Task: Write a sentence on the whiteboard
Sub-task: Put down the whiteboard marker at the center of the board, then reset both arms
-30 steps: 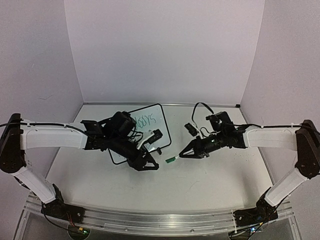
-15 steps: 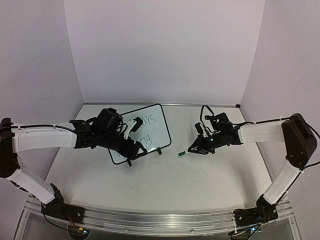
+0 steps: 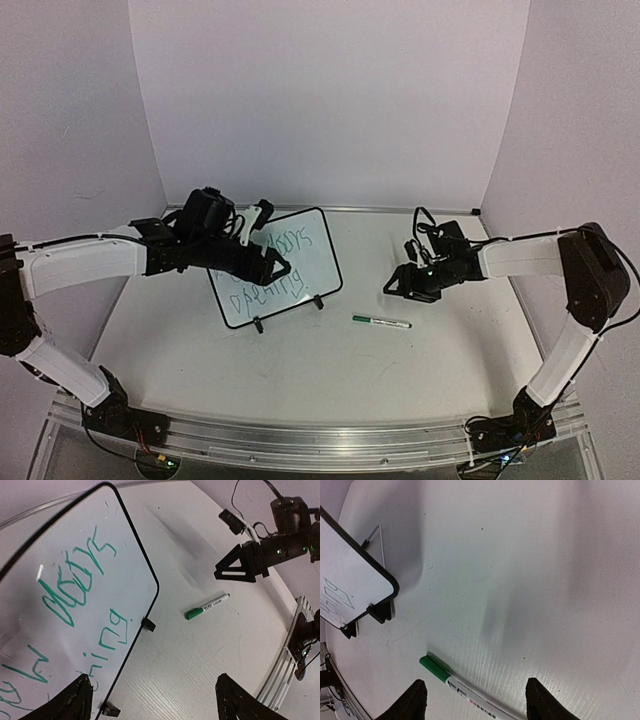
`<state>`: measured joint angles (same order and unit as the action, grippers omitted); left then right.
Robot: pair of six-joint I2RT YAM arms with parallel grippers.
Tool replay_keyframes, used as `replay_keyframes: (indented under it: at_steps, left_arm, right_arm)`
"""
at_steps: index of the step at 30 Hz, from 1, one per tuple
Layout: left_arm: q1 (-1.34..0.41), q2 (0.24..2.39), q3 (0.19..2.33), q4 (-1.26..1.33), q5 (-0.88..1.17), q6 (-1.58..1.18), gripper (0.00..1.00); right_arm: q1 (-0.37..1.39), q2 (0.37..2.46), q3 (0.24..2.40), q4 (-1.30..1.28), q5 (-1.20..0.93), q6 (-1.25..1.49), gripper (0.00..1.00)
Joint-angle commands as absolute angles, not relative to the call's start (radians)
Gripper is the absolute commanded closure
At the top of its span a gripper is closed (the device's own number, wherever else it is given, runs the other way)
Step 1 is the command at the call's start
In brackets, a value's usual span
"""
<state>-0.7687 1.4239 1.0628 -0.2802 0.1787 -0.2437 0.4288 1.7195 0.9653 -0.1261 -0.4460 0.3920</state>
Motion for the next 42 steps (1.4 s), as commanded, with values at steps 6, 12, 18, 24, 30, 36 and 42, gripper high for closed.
replay_keyframes:
  at_steps: [6,12,18,24,30,36,42]
  left_arm:
    - [-0.601,1.466,1.338,-0.358,0.153,-0.146,0.14]
    - [-0.38,1.439,1.404,-0.39,0.127,-0.178,0.13]
    - [-0.127,1.339,1.232,-0.274,0.091,-0.219,0.11]
    - [0.031,1.254,0.946,-0.109,-0.008,-0.279,0.06]
    - [0.032,1.185,0.633,0.198,-0.172,-0.285,0.03]
    - [0.032,1.147,0.413,0.406,-0.291,-0.264,0.01]
    - [0.032,1.171,0.322,0.503,-0.347,-0.226,0.01]
  right_arm:
    - [0.332,1.666,1.046,-0.239,-0.338,0.279,0.09]
    - [0.232,1.59,1.083,-0.303,-0.303,0.215,0.07]
    - [0.103,1.491,1.084,-0.325,-0.297,0.201,0.07]
    - [0.032,1.359,1.021,-0.271,-0.217,0.197,0.07]
    - [0.031,1.188,0.849,-0.046,-0.096,0.23,0.08]
    - [0.031,1.101,0.625,0.236,0.03,0.174,0.08]
    - [0.031,1.104,0.451,0.437,0.165,0.148,0.08]
